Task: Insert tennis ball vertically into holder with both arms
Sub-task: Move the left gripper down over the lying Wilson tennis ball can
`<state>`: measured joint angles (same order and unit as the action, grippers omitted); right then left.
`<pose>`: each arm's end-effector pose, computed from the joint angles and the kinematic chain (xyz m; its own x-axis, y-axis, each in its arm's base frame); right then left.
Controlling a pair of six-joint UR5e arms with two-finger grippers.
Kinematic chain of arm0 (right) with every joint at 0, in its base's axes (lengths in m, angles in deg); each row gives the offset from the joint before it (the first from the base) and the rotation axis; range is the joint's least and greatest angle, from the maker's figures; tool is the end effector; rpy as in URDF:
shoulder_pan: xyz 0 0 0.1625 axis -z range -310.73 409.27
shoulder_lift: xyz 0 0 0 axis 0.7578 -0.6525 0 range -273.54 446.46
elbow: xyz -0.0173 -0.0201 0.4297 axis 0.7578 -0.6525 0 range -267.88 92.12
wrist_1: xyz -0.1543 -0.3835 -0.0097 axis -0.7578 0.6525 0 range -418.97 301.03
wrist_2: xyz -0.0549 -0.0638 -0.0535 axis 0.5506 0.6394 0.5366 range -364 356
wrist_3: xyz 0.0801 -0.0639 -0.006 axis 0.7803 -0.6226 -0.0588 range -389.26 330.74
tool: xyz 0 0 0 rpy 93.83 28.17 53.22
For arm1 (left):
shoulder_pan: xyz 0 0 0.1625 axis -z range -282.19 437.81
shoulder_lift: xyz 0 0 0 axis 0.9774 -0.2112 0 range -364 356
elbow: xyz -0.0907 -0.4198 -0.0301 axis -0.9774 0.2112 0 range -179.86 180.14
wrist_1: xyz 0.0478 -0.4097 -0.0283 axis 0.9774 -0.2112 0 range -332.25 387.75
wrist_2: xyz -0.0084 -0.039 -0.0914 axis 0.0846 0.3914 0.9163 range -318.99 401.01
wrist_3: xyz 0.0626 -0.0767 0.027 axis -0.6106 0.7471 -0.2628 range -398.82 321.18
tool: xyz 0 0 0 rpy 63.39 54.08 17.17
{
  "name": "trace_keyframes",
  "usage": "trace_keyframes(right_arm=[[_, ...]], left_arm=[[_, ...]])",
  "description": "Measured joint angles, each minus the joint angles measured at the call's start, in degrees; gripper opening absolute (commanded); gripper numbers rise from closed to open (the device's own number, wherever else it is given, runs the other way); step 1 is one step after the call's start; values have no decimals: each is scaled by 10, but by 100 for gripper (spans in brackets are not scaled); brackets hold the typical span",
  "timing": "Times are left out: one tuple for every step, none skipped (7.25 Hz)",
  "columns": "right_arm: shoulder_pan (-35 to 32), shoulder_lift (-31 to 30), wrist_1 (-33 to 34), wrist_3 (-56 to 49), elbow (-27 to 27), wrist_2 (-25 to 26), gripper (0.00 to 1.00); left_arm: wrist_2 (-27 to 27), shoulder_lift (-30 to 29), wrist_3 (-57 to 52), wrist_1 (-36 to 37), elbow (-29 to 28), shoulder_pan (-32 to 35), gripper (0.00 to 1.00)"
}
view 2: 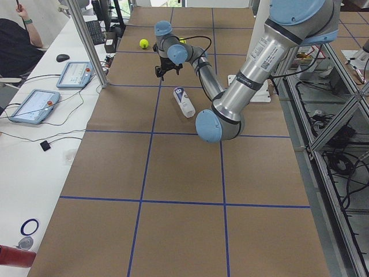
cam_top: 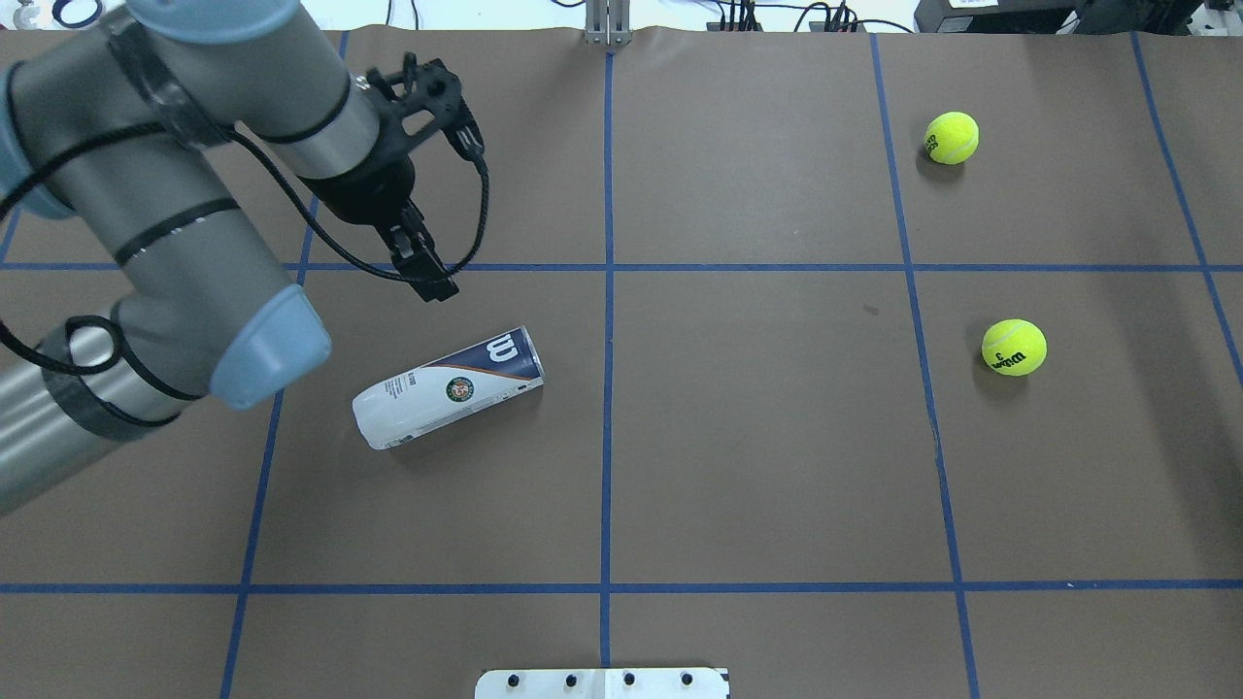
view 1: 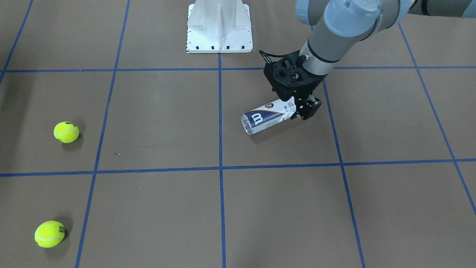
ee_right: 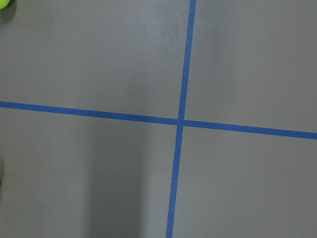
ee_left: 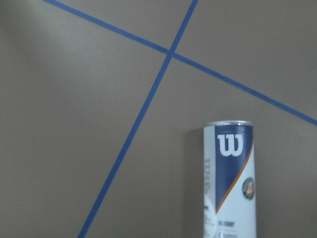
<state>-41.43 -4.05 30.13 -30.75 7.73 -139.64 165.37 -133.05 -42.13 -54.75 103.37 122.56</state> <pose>0.0659 -0.4919 0.6191 0.7000 -0.0921 0.7082 0.0060 0.9924 0.1231 0.4022 -0.5050 0.1773 0.2693 0.8935 -0.3593 -0.5205 0.4489 0.7263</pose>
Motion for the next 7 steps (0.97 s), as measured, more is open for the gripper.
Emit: trace_keyframes(right_arm=[[0, 0, 0, 0, 0, 0, 99], [0, 0, 0, 0, 1, 0, 99], [0, 1, 0, 0, 2, 0, 99], [0, 1, 0, 0, 3, 0, 99], [0, 1, 0, 0, 3, 0, 99], [0, 1, 0, 0, 3, 0, 99], [0, 1, 0, 0, 3, 0, 99]], left_arm=[[-40, -16, 7, 0, -11, -29, 100], [-60, -31, 13, -2, -32, -49, 99], [-68, -47, 23, -7, -60, -66, 99], [-72, -64, 33, -14, -88, -78, 99], [-75, -75, 38, -21, -111, -84, 100], [-76, -80, 40, -35, -133, -87, 99], [-76, -81, 41, -49, -152, -88, 100]])
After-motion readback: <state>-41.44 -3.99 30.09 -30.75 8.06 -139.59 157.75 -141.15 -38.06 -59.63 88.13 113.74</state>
